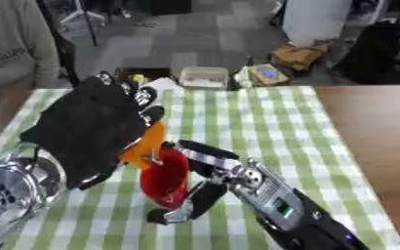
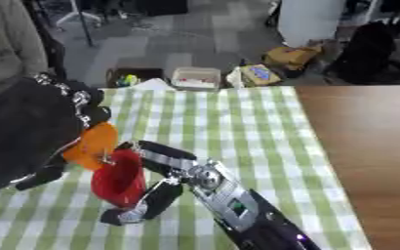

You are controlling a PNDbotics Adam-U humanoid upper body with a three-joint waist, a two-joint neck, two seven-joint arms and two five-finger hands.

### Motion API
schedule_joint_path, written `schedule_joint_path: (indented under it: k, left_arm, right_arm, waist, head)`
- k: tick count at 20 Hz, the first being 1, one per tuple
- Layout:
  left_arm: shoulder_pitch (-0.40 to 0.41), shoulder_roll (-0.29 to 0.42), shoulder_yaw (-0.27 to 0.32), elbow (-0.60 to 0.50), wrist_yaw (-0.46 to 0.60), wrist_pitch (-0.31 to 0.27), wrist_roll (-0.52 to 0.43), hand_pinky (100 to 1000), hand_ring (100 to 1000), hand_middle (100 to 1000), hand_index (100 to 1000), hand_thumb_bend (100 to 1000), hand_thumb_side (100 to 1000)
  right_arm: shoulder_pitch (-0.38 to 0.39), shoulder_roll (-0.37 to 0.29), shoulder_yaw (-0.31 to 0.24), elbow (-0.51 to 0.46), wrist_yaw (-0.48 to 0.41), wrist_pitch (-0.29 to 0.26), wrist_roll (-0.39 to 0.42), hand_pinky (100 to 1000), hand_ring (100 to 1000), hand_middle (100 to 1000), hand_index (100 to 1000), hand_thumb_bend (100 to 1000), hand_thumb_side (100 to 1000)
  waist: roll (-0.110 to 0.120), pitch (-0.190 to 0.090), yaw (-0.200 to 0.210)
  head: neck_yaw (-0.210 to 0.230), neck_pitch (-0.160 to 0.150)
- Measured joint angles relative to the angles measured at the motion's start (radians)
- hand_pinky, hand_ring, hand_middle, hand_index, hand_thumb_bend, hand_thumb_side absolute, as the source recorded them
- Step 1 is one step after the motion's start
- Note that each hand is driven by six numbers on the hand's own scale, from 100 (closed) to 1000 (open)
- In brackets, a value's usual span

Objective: Pour the contents of one cup into another cup.

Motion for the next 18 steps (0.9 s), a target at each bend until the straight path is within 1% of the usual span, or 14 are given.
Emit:
schedule_joint_path:
  k: [18]
  left_arm:
    - [-0.003, 0.0, 0.0, 0.0, -0.021, -0.021, -0.002, 162, 116, 100, 501, 573, 100]
  right_arm:
    - [0.0, 0.0, 0.0, 0.0, -0.002, 0.002, 0.002, 172, 255, 398, 419, 382, 100]
  waist:
    - [0.002, 0.0, 0.0]
  head:
    - [0.0, 0.0]
